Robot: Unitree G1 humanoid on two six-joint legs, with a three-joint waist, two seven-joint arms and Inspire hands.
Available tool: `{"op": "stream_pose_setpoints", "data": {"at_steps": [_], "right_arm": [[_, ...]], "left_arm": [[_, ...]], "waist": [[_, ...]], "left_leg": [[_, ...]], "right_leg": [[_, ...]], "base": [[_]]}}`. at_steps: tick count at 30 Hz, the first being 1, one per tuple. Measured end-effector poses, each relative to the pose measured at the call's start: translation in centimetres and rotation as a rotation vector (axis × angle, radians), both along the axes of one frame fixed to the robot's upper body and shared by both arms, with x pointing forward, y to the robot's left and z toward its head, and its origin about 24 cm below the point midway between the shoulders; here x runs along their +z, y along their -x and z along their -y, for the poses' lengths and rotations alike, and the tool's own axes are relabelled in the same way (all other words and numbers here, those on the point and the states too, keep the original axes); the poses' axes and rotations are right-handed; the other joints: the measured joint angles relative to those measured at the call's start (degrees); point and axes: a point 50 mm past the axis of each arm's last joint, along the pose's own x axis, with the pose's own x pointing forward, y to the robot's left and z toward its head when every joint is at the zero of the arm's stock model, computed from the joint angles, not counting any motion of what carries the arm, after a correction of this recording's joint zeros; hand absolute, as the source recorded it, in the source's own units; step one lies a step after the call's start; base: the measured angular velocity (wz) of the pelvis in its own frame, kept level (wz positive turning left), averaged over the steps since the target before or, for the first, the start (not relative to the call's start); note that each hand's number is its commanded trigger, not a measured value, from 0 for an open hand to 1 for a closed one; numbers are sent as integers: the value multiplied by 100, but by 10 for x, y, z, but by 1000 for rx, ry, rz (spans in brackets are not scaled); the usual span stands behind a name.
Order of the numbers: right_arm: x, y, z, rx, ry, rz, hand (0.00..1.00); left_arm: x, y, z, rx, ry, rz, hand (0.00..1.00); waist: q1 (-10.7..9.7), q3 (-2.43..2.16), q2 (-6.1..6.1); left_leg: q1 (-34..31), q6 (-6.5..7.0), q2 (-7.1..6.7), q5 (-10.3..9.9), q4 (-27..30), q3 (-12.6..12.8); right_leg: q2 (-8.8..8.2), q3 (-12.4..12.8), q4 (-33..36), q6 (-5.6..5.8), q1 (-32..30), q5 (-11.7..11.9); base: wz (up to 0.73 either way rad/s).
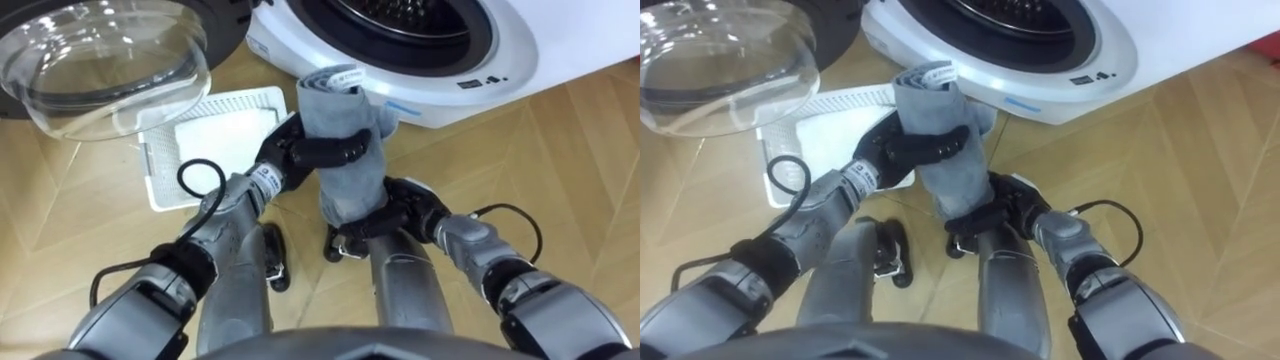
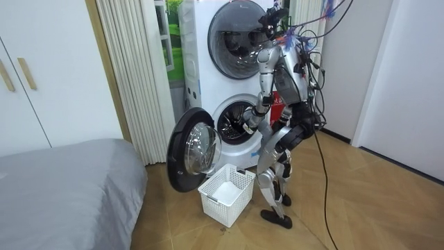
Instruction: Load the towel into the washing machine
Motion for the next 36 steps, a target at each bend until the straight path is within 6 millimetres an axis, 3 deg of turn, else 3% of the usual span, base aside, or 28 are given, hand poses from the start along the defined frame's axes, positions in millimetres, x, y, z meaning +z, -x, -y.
{"op": "stream_pose_setpoints", "data": {"at_steps": [5, 7, 8, 16, 26, 27, 28, 36], "right_arm": [[0, 0, 0, -6, 2, 3, 0], [1, -2, -1, 0, 2, 8, 5], [2, -2, -2, 5, 4, 10, 100], [3, -4, -4, 1, 7, 30, 100], [-1, 3, -9, 6, 4, 13, 100], [-2, 5, -9, 5, 4, 8, 100], [-3, 6, -9, 4, 4, 6, 100], [-5, 9, -6, -35, 27, 6, 100]], "left_arm": [[-5, 5, -4, 42, 74, -56, 100], [-8, 8, -6, 89, 130, -93, 100], [-9, 9, -7, 100, 144, -102, 100], [-14, 14, -10, 238, 343, -209, 100], [-18, 20, -9, 277, 394, -243, 100], [-19, 21, -8, 279, 396, -247, 10], [-19, 22, -9, 280, 397, -251, 0], [-22, 25, -14, 330, 431, -272, 0]], "waist": [[-27, -11, 19], [-47, -14, 23], [-51, -14, 23], [-51, -15, 23], [-55, -36, -8], [-53, -36, -8], [-53, -36, -8], [28, -43, 1]], "left_leg": [[146, -34, -26, 34, -145, 15], [153, -44, -31, 47, -154, 14], [154, -45, -31, 48, -154, 14], [123, -28, -30, 92, -176, -23], [149, -42, -46, 111, -265, -16], [149, -42, -46, 112, -266, -16], [153, -42, -46, 112, -268, -14], [205, -40, -72, 121, -274, 0]], "right_leg": [[1, 4, -72, 1, 105, 0], [-3, 8, -67, -6, 106, -4], [-3, 7, -65, -7, 107, -5], [-12, -64, -150, -22, 147, 33], [-21, -75, -182, -20, 149, 34], [-19, -75, -183, -20, 149, 33], [-20, -73, -181, -20, 150, 33], [-30, -29, -169, -19, 180, 35]], "base": [[0], [0], [0], [3], [0], [0], [0], [0]]}}
